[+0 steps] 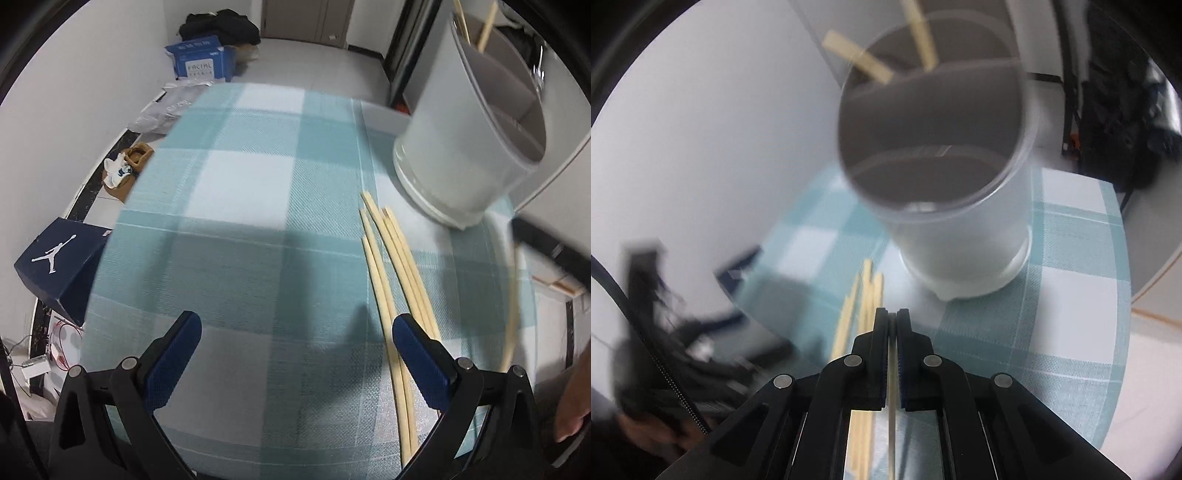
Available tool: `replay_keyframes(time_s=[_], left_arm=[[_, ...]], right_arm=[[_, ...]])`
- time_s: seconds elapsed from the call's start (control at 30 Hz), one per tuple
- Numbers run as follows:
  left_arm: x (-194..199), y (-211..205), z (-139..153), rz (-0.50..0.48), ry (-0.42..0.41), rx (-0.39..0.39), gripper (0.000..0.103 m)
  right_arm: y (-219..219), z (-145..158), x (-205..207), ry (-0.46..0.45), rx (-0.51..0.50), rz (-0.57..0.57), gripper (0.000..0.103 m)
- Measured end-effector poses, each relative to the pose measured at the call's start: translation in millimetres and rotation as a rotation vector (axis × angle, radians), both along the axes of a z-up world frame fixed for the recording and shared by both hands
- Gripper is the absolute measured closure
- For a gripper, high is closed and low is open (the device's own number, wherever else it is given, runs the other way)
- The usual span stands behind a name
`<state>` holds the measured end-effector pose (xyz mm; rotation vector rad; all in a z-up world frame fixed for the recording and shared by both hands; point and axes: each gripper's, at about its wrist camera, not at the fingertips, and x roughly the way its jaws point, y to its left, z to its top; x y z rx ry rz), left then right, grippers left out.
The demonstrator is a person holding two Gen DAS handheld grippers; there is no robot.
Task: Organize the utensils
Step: 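Lift the chopstick with the right gripper while the left gripper grasps another chopstick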
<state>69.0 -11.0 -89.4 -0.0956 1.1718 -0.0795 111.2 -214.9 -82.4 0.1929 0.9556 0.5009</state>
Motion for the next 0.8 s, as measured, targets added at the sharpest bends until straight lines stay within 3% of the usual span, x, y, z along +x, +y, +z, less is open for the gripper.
replay_keyframes(time_s=[0.2, 0.37, 0.8], left_arm=[[1, -8, -5, -0.017, 0.029, 0.067, 0.001], [5, -10, -8, -0.01, 0.052, 0.067, 0.001], [11, -12, -16, -0.023, 0.083, 0.113, 0.001]], right_arm=[[-26, 9, 1, -0.03, 0.102, -0.08, 0.099], [-40, 12, 4, -0.023, 0.181, -0.129, 0.099], [-55, 26, -1, -0.055, 0.225, -0.135, 0.099]])
